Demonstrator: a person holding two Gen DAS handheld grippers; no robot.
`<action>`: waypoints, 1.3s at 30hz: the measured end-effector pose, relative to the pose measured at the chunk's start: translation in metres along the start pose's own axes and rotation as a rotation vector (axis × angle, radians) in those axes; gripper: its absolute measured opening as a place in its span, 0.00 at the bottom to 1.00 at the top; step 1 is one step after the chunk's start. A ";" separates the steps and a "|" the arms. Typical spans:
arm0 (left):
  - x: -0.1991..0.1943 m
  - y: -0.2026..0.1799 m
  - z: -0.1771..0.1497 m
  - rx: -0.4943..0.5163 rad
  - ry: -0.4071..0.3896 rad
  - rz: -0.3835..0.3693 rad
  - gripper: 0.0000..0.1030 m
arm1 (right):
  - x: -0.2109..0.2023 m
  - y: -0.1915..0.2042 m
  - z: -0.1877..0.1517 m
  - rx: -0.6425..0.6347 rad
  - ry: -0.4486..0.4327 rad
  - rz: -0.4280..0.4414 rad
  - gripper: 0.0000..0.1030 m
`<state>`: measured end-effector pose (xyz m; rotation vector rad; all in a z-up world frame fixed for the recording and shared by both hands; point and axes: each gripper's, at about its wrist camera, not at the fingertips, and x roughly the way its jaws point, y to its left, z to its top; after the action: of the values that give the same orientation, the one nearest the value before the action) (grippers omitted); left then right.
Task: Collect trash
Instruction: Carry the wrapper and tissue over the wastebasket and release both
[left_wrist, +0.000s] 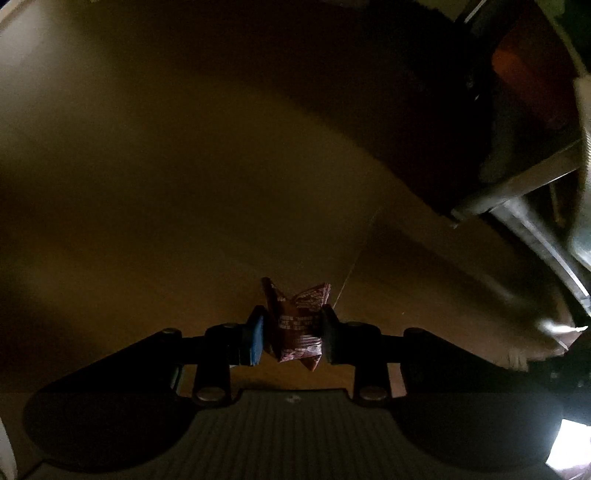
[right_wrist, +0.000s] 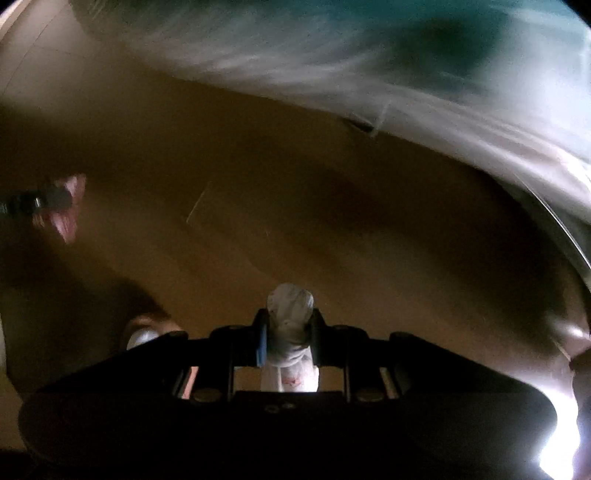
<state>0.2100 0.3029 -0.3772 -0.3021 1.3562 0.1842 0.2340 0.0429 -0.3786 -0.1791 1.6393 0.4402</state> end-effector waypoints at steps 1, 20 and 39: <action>-0.007 -0.006 0.007 0.005 -0.013 0.003 0.29 | -0.008 -0.004 -0.005 0.010 -0.010 0.004 0.19; -0.252 -0.155 0.042 0.236 -0.435 -0.010 0.29 | -0.282 -0.054 -0.037 -0.006 -0.563 -0.012 0.19; -0.435 -0.325 0.037 0.405 -0.689 -0.132 0.29 | -0.495 -0.124 -0.077 -0.027 -0.979 -0.095 0.19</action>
<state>0.2523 0.0259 0.0895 0.0227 0.6620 -0.0973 0.2696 -0.1696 0.0903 -0.0404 0.6618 0.3851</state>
